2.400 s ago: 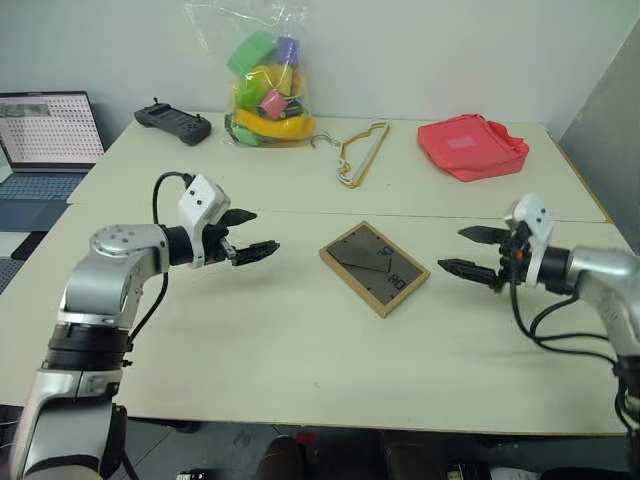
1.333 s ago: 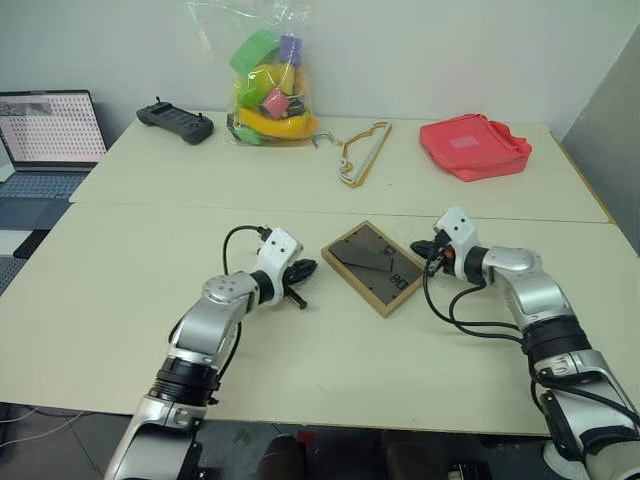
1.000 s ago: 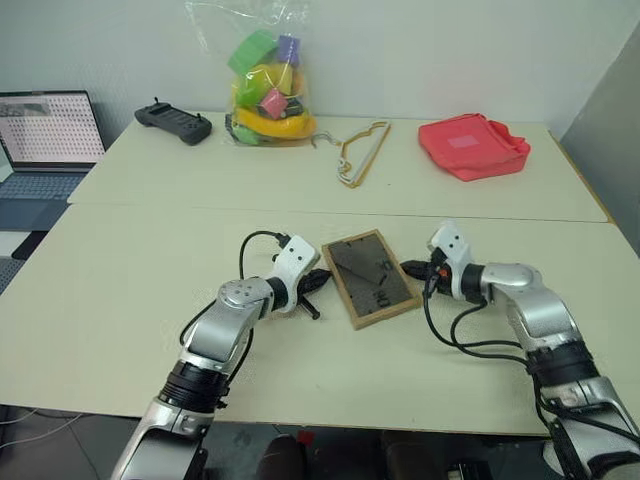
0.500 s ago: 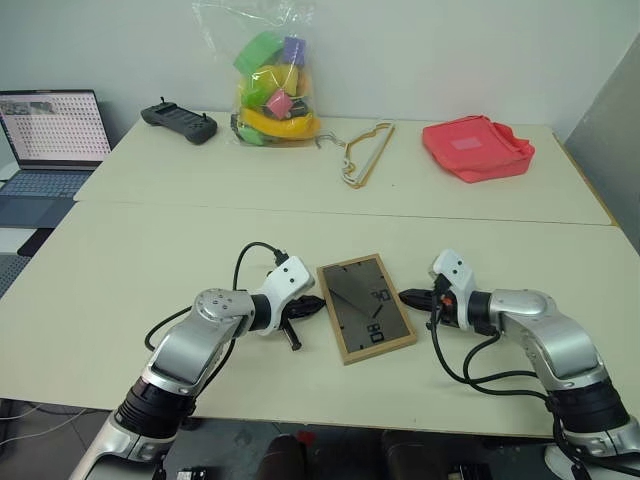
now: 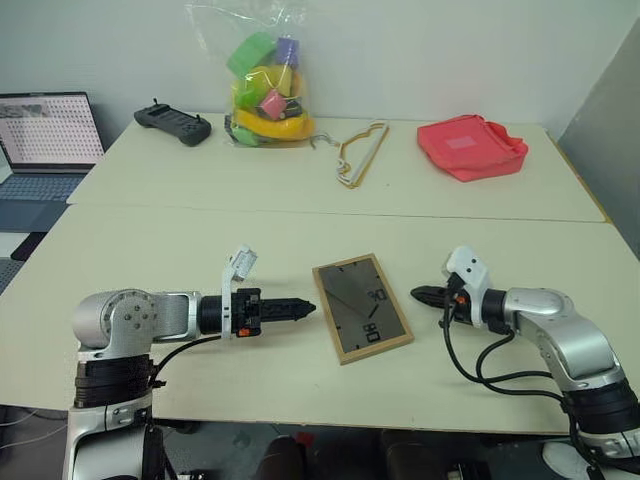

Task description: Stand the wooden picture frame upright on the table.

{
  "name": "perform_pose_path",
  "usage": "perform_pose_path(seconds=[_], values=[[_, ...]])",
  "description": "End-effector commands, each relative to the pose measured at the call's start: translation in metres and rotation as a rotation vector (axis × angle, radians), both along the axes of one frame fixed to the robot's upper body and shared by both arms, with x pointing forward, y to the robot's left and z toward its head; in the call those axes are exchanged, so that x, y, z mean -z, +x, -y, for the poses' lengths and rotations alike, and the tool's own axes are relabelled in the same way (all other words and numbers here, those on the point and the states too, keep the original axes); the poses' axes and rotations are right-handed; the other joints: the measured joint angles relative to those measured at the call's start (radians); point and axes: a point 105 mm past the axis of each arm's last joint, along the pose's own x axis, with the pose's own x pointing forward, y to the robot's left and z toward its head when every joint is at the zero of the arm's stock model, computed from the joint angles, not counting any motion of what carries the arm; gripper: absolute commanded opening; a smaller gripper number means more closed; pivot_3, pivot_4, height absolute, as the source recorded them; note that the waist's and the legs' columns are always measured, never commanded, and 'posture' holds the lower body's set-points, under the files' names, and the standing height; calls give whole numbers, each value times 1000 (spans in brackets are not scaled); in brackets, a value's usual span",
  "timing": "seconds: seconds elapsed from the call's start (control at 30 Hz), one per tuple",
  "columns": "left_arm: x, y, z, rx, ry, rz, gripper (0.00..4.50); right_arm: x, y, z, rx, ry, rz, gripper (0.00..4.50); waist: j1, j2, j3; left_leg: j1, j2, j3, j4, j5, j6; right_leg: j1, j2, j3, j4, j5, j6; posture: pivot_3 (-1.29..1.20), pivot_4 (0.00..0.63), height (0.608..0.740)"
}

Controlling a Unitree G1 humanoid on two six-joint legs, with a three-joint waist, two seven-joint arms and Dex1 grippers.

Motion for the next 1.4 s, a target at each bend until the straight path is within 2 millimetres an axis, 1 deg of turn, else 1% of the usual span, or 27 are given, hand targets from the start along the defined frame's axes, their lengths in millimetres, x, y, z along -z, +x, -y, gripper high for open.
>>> perform_pose_path(seconds=[0.03,0.13,0.2,0.27,0.37,0.43,0.5,0.53,0.63,0.77,0.83,0.87,0.9,1.0,1.07,1.13,1.17,1.2,1.27,1.3,1.33,1.4], values=[[17,-17,5,7,-12,-87,3556,-7,1,-6,-19,4,39,0,-4,0,0,0,0,0,0,0,0,0,0,1,0,0,0,0,150,740],[26,-27,10,7,-25,-130,4010,-6,0,-10,-25,8,33,0,-5,0,0,2,1,-1,-1,0,0,0,0,2,1,0,0,0,150,740],[31,-25,12,-23,-30,-149,4486,-6,0,-14,-29,16,31,0,-3,0,0,2,0,-1,-1,0,0,0,0,2,1,0,0,0,150,740],[35,-23,14,-51,-34,-164,4486,-5,1,-17,-32,20,30,0,-2,0,-1,3,0,-1,0,0,0,1,-1,1,1,0,0,0,150,740],[46,-18,20,-100,-20,-193,4486,-3,0,-28,-44,39,25,0,2,0,-2,3,-2,0,0,0,0,2,-2,1,1,0,0,0,150,740],[55,-19,25,-117,-9,-224,4486,-1,-3,-39,-66,57,17,0,7,0,-3,3,-3,1,0,0,0,3,-3,1,0,0,0,0,150,740],[62,-21,34,-112,-19,-254,4486,-1,-7,-54,-92,85,11,0,12,1,-5,4,-3,1,0,0,0,4,-3,0,0,0,0,0,150,740],[63,-23,37,-106,-20,-256,4486,-2,-8,-59,-100,95,10,0,13,2,-6,5,-3,1,0,0,0,6,-4,0,-1,0,0,0,150,740],[63,-23,44,-101,-26,-249,4486,-3,-10,-66,-109,103,8,0,19,3,-7,14,-4,1,-2,0,0,14,-4,0,-4,0,0,0,150,740],[56,-19,48,-108,-53,-226,4486,-3,-11,-67,-108,102,3,0,24,4,-7,14,-6,0,-2,0,0,17,-6,-1,-9,1,2,0,150,740],[53,-16,47,-118,-56,-213,4115,-2,-11,-64,-100,98,0,0,24,4,-7,14,-6,0,-2,0,0,19,-6,-1,-13,2,4,0,150,740],[52,-15,46,-121,-57,-209,4102,-2,-11,-64,-98,97,-1,0,24,4,-7,13,-6,0,-2,0,0,19,-6,-1,-14,2,5,0,150,740],[49,-13,45,-122,-62,-196,3855,0,-10,-61,-90,92,-3,0,24,4,-7,13,-7,0,-2,0,0,19,-7,0,-15,3,5,0,150,740],[40,-9,39,-131,-68,-162,3328,2,-7,-56,-66,86,-5,0,22,3,-7,12,-7,0,-2,0,0,18,-7,0,-15,3,5,0,150,740],[37,-8,36,-137,-62,-148,2798,2,-5,-55,-55,90,-4,0,19,2,-7,12,-7,0,-3,0,0,17,-7,0,-15,3,5,0,150,740],[34,-6,34,-146,-58,-129,2515,2,-3,-53,-50,91,-4,0,19,2,-6,11,-7,0,-3,0,0,16,-6,0,-15,3,5,0,150,740],[31,-3,32,-155,-63,-119,2285,3,-2,-52,-38,91,-3,0,19,2,-6,11,-6,0,-3,0,0,16,-6,0,-15,3,5,0,150,740],[27,-1,30,-164,-70,-106,2157,4,0,-50,-27,90,-1,0,18,2,-6,11,-6,0,-3,0,0,15,-6,0,-15,3,5,0,150,740],[15,4,27,-170,-96,-71,1742,4,4,-46,-6,88,6,0,17,0,-5,11,-6,0,-4,0,0,15,-6,0,-15,3,5,0,150,740],[9,7,26,-167,-102,-51,1631,3,7,-42,5,83,16,0,18,0,-5,11,-6,0,-4,0,0,15,-6,0,-15,3,5,0,150,740],[2,8,26,-157,-106,-26,1397,0,11,-37,22,77,34,0,17,-1,-5,11,-6,0,-4,0,0,15,-6,0,-15,3,5,0,150,740],[-10,12,26,-142,-123,11,1213,-8,20,-28,53,78,72,0,17,-1,-4,11,-6,0,-4,0,0,15,-6,0,-15,3,5,0,150,740]])
